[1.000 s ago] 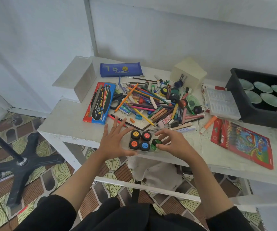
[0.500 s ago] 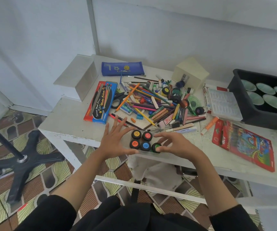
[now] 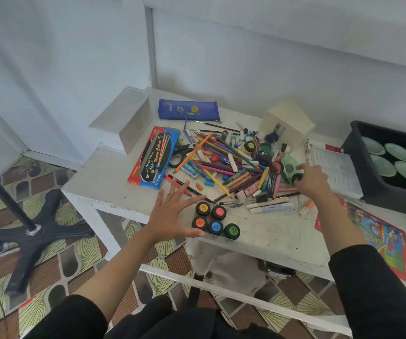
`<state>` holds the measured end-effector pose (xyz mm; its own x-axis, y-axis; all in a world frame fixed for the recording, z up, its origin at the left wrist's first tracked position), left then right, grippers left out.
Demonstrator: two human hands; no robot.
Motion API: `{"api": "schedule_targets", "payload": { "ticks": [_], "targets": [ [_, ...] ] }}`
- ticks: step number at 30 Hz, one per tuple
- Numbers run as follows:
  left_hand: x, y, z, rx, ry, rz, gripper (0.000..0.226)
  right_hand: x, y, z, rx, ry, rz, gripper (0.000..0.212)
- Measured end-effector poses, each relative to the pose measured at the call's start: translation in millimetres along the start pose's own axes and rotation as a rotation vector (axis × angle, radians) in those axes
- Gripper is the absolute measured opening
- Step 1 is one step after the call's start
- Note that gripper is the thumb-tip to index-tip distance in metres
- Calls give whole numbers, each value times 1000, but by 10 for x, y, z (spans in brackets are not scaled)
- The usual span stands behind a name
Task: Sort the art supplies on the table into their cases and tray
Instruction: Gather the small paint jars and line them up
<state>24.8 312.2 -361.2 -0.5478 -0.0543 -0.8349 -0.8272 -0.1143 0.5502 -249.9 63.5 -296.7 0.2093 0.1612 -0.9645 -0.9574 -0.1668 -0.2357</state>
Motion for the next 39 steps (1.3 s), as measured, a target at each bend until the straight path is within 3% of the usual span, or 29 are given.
{"api": "schedule_targets", "payload": {
  "ticks": [4, 10, 16, 20, 25, 31, 35, 39],
  "targets": [
    [-15, 10, 5, -5, -10, -5, 93, 54, -12, -46, -29, 15, 152, 45],
    [-1, -5, -4, -14, -25, -12, 90, 110, 117, 2, -118, 203, 170, 31],
    [-3, 8, -14, -16, -35, -34, 94, 36, 118, 199, -228, 299, -314, 29],
    [5, 3, -15, 2, -12, -35, 97, 71, -63, 562, -177, 178, -735, 28],
    [10, -5, -14, -5, -9, -48, 98, 293, -382, 981, -186, 47, -968, 33],
    [-6, 13, -14, -17, -22, -36, 94, 458, -708, 1349, -306, -165, -876, 31],
    [8, 7, -11, -3, -20, -36, 93, 550, -732, 1448, -199, -27, -843, 27],
    [6, -3, -16, -6, -23, -37, 90, 639, -743, 1533, -238, 53, -778, 27]
  ]
}}
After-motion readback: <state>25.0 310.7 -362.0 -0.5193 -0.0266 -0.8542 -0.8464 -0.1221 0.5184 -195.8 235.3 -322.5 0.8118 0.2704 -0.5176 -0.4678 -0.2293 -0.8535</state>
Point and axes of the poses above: each hand's wrist, its own z-axis away from the middle knuckle, its own x-axis out of the palm, y = z × x, the point moved 4 cm from there along -z, towards the middle knuckle, and after that the axes turned 2 degrees about -x, right-handed, at the moved point
